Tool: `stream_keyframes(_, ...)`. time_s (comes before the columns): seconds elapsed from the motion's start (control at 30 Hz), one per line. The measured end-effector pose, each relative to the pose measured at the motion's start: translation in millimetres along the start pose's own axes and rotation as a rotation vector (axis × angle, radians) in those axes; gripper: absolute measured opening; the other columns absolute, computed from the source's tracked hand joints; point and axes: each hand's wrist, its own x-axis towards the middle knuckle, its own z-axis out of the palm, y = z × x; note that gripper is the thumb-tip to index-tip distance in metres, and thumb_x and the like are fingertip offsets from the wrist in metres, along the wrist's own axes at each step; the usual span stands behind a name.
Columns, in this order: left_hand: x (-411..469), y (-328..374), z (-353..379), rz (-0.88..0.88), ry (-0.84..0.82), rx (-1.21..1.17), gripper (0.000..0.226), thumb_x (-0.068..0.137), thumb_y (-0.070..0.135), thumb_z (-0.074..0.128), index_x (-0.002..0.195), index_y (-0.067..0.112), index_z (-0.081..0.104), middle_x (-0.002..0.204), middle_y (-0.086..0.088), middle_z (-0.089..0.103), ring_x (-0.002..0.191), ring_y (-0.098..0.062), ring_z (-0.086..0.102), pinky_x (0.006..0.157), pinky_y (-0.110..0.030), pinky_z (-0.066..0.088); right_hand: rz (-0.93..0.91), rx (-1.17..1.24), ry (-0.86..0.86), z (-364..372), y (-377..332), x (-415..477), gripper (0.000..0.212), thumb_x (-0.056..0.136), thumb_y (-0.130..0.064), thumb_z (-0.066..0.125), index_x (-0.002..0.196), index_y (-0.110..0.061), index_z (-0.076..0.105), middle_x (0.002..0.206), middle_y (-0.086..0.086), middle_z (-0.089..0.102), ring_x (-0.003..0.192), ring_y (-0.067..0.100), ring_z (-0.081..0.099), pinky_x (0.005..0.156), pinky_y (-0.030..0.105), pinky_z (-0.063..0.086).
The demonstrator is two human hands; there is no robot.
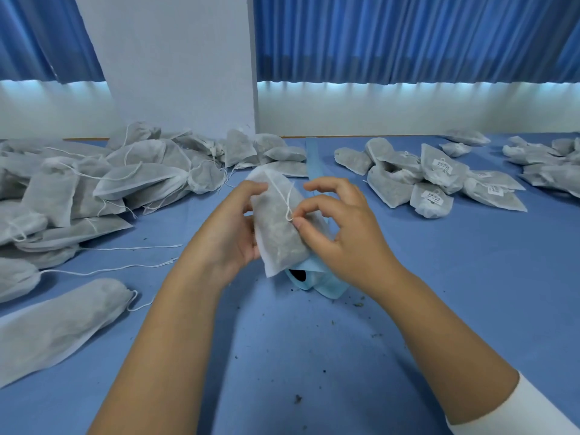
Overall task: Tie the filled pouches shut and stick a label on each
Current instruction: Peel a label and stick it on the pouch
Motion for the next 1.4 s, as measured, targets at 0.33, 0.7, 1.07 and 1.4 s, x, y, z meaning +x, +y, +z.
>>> stream_keyframes(0.33, 9.3, -7.9, -3.6, 0.140, 0.276, 0.120, 0.013, 0.093, 0.017, 0.066, 0.103, 0.007, 0.068, 0.100, -0.009, 0.075, 0.094, -0.023, 0.072, 0.094, -0.046, 0.055, 0.474, 0.330, -0.354, -39.3, 18.0, 10.8, 0.051, 0.078, -0.012, 0.064, 0.120, -0.040, 0.056, 0.119, -0.010, 0.060, 0.110, 0.001, 0.057, 0.089, 0.021, 0.047)
stream_keyframes(0.7, 14.5, -12.3, -3.8, 0.257, 0.402, 0.135, 0.015, 0.098, 0.027, 0.058, 0.087, 0.023, 0.067, 0.087, 0.009, 0.074, 0.090, -0.012, 0.071, 0.090, -0.038, 0.056, 0.597, 0.181, -0.532, -19.4, 30.8, 4.9, 0.039, 0.087, -0.045, 0.065, 0.125, -0.041, 0.056, 0.086, -0.004, 0.060, 0.082, 0.008, 0.060, 0.087, 0.025, 0.046)
stream_keyframes(1.07, 16.2, -24.2, 12.3, 0.238, 0.275, 0.378, 0.028, 0.099, 0.043, 0.049, 0.111, 0.024, 0.065, 0.110, 0.008, 0.069, 0.101, -0.008, 0.064, 0.086, -0.027, 0.049, 0.680, 0.186, -0.220, 7.3, 32.4, 2.3, 0.030, 0.092, -0.047, 0.057, 0.104, -0.021, 0.066, 0.103, -0.004, 0.065, 0.089, 0.014, 0.062, 0.063, 0.024, 0.040)
stream_keyframes(1.4, 31.6, -34.1, 2.5, 0.055, 0.282, 0.425, 0.041, 0.098, 0.046, 0.047, 0.122, 0.017, 0.061, 0.118, 0.000, 0.066, 0.103, -0.017, 0.063, 0.087, -0.033, 0.050, 0.708, 0.390, -0.346, -18.1, 30.1, 6.5, 0.028, 0.096, -0.029, 0.052, 0.123, -0.031, 0.058, 0.086, -0.003, 0.070, 0.078, 0.013, 0.067, 0.075, 0.030, 0.057)
